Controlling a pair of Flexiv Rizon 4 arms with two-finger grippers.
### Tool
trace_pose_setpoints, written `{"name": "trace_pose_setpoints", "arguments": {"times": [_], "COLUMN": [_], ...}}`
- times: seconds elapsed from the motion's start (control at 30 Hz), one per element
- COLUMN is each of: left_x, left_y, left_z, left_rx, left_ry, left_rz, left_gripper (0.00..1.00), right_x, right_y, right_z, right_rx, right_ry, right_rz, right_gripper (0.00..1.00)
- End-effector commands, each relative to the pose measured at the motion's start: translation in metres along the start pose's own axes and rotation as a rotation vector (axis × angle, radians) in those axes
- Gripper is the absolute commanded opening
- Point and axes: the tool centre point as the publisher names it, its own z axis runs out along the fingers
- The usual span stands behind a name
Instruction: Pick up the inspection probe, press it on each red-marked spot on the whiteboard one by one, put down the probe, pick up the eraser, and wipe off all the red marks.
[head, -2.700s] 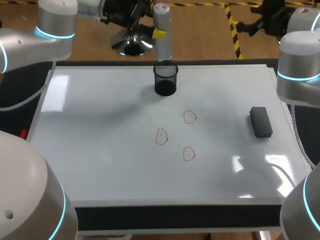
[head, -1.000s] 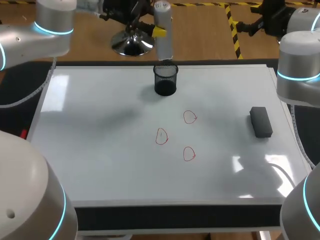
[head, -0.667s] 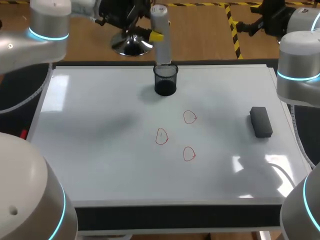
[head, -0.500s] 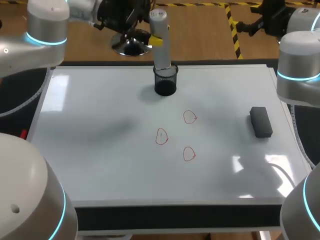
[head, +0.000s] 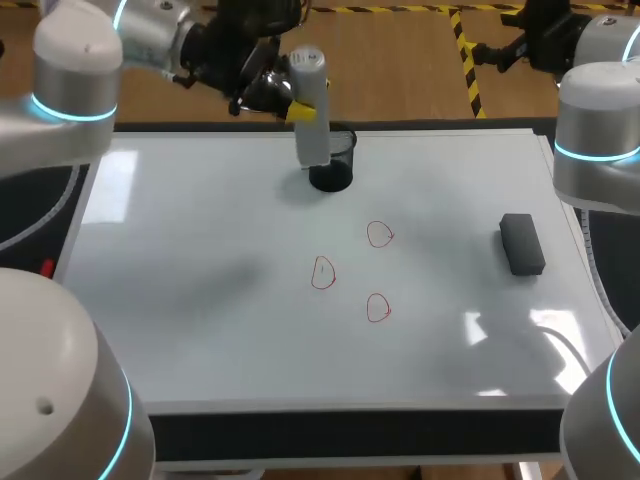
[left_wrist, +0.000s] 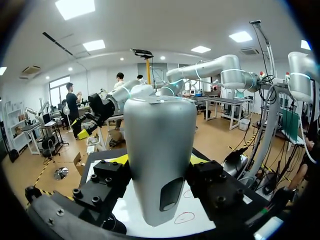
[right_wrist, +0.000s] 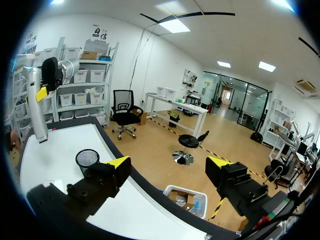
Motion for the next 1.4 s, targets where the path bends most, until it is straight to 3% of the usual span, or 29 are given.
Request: {"name": "trace_pose_setpoints", "arguments": {"times": [0.03, 0.57, 0.97, 1.4], "left_x": [0.012, 0.045, 0.062, 0.074], "left_y": [0.002, 0.026, 0.044, 0.072], "left_z": [0.000, 0.025, 0.045, 0.053], "left_rx": [-0.003, 0.033, 0.043, 0.049], "left_ry": [-0.071, -0.053, 0.007, 0.017], "left_rz": [-0.009, -0.038, -0.051, -0.054], "left_gripper": [0.00, 0.00, 0.00, 0.00], "right_x": [0.000, 0.000, 0.000, 0.000], "right_y": [0.000, 0.000, 0.000, 0.000], "right_z": [0.000, 0.000, 0.000, 0.000], "right_rx": [0.000, 0.000, 0.000, 0.000], "right_ry": [0.000, 0.000, 0.000, 0.000], "right_rz": [0.000, 0.000, 0.000, 0.000], "right_gripper": [1.00, 1.00, 1.00, 1.00]}}
